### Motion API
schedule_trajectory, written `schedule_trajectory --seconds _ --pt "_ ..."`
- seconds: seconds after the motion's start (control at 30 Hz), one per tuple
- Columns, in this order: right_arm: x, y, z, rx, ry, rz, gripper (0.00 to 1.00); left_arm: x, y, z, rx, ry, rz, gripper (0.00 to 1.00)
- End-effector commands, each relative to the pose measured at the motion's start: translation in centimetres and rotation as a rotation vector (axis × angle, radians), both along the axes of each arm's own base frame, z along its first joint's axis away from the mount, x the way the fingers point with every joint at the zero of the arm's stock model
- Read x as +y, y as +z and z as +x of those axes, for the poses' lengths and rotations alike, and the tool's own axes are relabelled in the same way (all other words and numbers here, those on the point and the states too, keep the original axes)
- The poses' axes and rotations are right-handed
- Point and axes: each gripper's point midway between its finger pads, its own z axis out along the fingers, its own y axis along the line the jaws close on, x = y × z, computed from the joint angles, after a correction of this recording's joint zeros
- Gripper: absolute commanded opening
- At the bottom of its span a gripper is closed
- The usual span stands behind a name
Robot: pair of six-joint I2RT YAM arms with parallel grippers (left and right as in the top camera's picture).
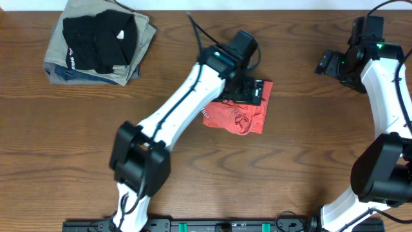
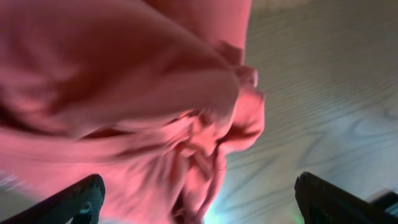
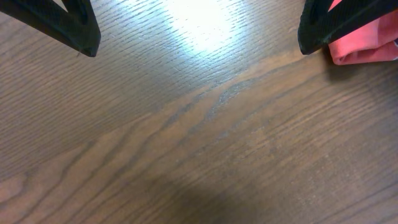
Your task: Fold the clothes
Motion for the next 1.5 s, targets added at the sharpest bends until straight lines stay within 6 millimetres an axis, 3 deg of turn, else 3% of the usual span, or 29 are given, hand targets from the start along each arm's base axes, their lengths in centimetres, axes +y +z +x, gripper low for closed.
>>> schedule_trajectory --seconds 0.0,0.47,0.6,0.8,0.9,1.03,1.27,1.47 --pt "-0.3 -0.2 -0.2 0.006 -0.02 -0.004 0.99 -1.6 -1.6 -0.4 0.086 0.017 -0.065 0.98" --pt "-0.3 -0.2 -0.2 0.006 -0.02 -0.004 0.99 -4.2 -2.0 2.0 0.045 0.065 -0.172 0.99" --pt "-0.3 -0.2 -0.2 0.006 -0.02 -0.004 0.99 -5.1 -3.0 2.5 0.035 0.068 -0.187 0.89" --pt "-0.3 -0.2 -0.2 0.006 -0.02 -0.004 0.99 -6.5 -4.4 3.6 0.003 0.057 -0.214 0.66" --pt "-0.3 -0.2 -0.2 0.006 -0.02 -0.004 0.99 -7.1 -4.5 4.4 -0.024 0.054 -0.236 0.44" --pt "-0.3 -0.2 -0.2 0.006 -0.02 -0.004 0.99 -7.6 -3.8 5.0 -0.052 0.061 -0.265 0.07" --pt "-0.3 -0.2 -0.2 0.006 -0.02 -0.004 0.99 -8.8 -0.5 5.4 -0.095 0.07 -0.322 0.06" --pt "-0.3 -0.2 -0.2 0.006 -0.02 -0.004 0.99 -9.9 -1.2 5.0 -0.142 0.066 -0.282 0.07"
